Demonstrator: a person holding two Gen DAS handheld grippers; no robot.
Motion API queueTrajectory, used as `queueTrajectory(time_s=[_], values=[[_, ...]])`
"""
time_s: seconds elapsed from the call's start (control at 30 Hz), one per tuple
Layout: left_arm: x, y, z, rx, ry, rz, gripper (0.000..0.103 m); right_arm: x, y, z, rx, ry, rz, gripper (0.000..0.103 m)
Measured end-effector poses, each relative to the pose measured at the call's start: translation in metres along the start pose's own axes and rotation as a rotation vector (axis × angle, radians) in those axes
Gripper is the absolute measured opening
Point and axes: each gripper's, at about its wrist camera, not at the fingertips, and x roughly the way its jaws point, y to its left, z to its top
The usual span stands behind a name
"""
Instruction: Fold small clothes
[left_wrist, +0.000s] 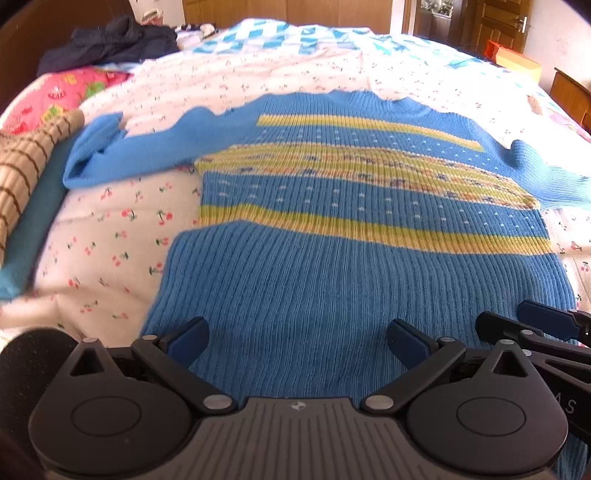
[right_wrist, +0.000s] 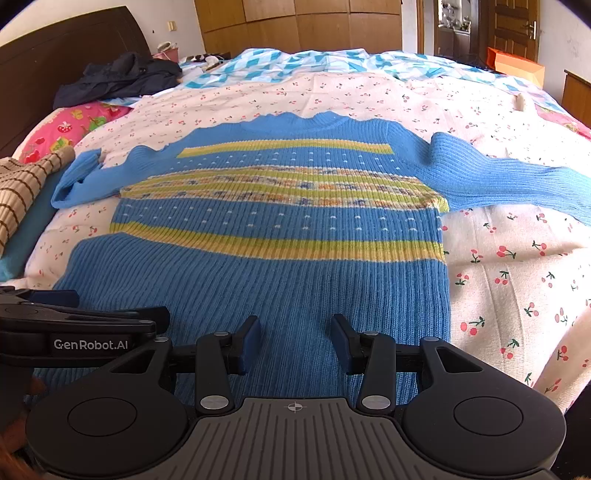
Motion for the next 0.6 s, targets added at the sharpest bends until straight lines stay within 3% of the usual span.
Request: queueTrajectory(time_s=[0.6], values=[[-0.0041, -0.0022, -0.0014, 0.029, -0.029, 0.019, 0.103, -0.0027, 0.0014, -0.0002, -0.008, -0.010, 0.005, 0.042]])
